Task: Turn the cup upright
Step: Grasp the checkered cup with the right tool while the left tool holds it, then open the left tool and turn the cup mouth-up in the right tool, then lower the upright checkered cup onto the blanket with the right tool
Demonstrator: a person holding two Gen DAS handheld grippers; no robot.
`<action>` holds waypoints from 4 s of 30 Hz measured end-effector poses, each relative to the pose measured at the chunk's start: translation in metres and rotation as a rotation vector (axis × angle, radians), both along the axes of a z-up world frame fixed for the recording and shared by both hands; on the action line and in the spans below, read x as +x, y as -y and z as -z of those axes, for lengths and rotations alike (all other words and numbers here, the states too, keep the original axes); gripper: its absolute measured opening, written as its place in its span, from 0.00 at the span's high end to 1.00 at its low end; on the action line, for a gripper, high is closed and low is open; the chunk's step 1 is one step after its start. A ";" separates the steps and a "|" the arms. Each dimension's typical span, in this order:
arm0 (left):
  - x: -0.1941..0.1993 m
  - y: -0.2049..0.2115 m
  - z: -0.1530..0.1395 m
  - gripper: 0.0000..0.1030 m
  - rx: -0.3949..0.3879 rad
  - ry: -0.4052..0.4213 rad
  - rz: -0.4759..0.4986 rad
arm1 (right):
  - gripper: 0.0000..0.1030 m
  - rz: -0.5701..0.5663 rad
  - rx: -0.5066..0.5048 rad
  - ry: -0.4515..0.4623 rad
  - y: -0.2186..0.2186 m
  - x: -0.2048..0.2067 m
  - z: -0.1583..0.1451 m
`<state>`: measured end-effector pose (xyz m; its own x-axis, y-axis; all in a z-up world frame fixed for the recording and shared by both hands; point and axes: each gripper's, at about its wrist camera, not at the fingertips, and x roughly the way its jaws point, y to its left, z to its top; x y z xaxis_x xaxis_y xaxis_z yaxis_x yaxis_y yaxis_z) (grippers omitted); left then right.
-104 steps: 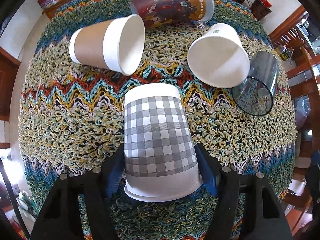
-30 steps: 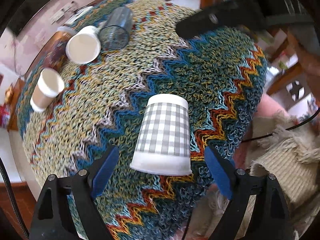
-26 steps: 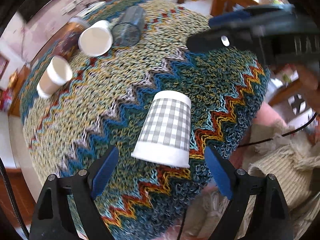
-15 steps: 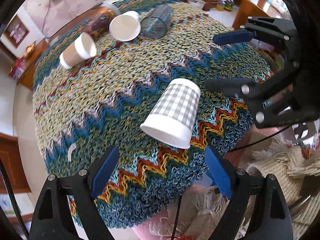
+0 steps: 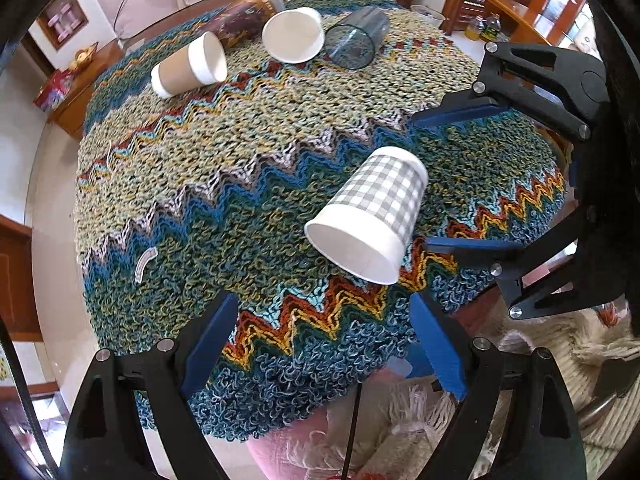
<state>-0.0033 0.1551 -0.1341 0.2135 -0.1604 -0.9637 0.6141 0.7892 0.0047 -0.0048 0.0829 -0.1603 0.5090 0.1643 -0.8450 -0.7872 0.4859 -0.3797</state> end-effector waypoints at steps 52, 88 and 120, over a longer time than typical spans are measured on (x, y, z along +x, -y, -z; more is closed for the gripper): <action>0.042 -0.069 0.027 0.13 -0.046 -0.090 -0.166 | 0.39 -0.032 -0.139 -0.194 -0.040 0.066 0.039; 0.043 -0.040 0.009 0.13 -0.119 -0.057 -0.167 | 0.38 0.860 0.617 -0.037 0.051 0.069 0.026; 0.036 -0.029 -0.004 0.13 -0.138 -0.042 -0.164 | 0.23 0.861 0.549 0.010 0.054 0.048 0.011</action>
